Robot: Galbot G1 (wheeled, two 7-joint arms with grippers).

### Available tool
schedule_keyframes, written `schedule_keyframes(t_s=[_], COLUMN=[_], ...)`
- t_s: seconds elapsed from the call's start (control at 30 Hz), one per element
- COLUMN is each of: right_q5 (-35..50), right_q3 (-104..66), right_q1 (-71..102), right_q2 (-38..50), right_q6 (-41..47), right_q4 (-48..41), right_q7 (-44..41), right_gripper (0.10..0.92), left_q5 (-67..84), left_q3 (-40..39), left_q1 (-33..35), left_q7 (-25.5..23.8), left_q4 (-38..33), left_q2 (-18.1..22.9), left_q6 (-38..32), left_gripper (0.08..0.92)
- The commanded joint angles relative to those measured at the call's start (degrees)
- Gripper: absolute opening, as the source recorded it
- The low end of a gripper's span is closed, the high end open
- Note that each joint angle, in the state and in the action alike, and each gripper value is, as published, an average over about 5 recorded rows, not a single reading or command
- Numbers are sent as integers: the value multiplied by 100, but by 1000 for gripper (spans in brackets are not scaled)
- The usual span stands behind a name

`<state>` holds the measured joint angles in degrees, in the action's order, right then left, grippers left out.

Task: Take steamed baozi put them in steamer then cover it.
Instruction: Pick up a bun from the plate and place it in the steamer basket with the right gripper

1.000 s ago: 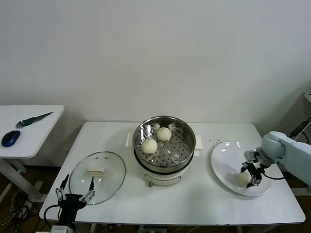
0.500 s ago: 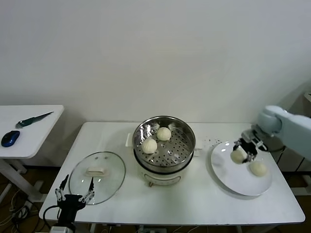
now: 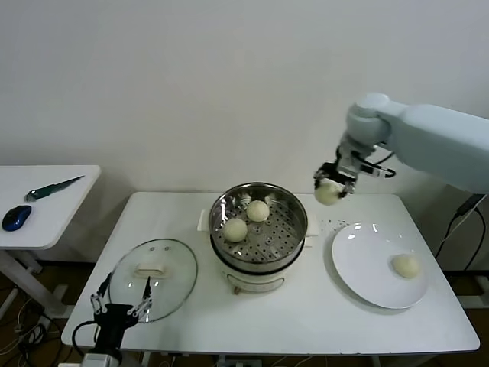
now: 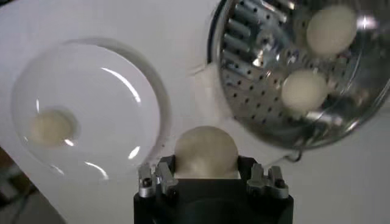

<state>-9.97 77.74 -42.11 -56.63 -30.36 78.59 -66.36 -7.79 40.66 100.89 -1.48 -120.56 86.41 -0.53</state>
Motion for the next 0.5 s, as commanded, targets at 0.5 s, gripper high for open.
schedule_keyframes(t_s=[0.5], right_q5=[-1025], right_q3=[-47], right_q1=[1301], right_q2=[-1564], right_q6=[-577], right_q4=[460], right_q7=[31], right_gripper=[678], left_q5=[158], left_q3=[148], left_q1=[99], left_q7=[32], left_q4=[103], left_q2=[-39], left_q6=[-64], left_gripper=[823])
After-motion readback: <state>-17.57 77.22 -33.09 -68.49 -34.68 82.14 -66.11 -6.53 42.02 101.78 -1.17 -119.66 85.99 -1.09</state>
